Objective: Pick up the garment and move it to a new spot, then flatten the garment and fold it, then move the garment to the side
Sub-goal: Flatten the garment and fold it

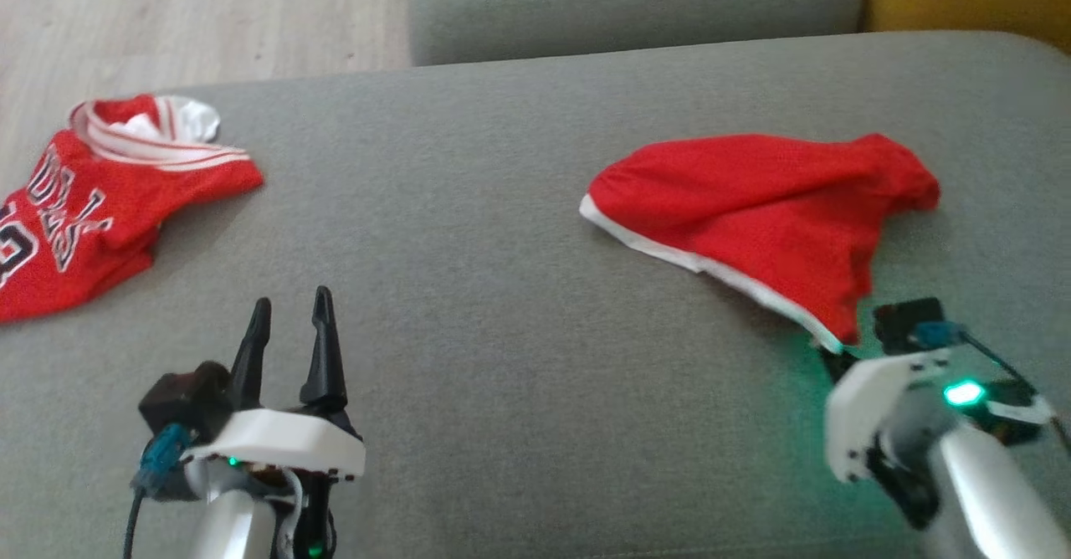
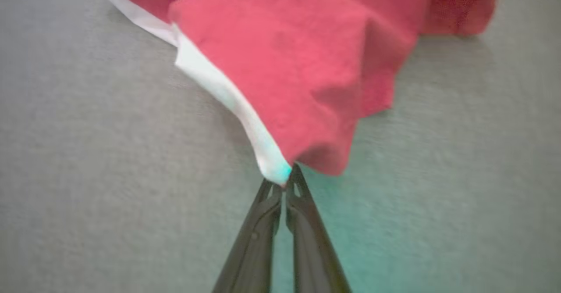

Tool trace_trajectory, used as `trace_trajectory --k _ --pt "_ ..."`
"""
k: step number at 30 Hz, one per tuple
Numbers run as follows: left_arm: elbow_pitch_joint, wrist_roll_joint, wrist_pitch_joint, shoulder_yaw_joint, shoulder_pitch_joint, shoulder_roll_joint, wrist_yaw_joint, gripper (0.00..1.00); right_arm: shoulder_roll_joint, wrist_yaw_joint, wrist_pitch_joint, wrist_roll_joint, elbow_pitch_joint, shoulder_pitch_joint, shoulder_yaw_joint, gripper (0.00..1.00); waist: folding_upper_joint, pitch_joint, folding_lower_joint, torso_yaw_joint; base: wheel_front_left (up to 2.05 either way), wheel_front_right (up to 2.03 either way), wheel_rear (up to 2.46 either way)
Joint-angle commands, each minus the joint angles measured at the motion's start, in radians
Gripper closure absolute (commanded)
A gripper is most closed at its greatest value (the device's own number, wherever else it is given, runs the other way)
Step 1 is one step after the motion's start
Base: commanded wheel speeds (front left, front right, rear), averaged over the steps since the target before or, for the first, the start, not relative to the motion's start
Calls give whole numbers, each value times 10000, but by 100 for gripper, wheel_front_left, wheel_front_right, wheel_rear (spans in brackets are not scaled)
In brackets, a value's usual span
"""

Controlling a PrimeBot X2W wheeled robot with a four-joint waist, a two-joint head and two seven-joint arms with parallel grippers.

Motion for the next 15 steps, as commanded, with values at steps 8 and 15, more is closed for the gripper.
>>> trace_trajectory --k 8,15 --pt "-241 52 -78 331 -339 33 26 0 -1626 -7 2300 125 -2247 1085 210 100 0 5 0 -599 0 0 0" --pt "28 134 -78 207 -442 43 -88 0 -1633 -7 2567 608 -2744 1303 -177 0 0 -4 0 -762 0 0 0"
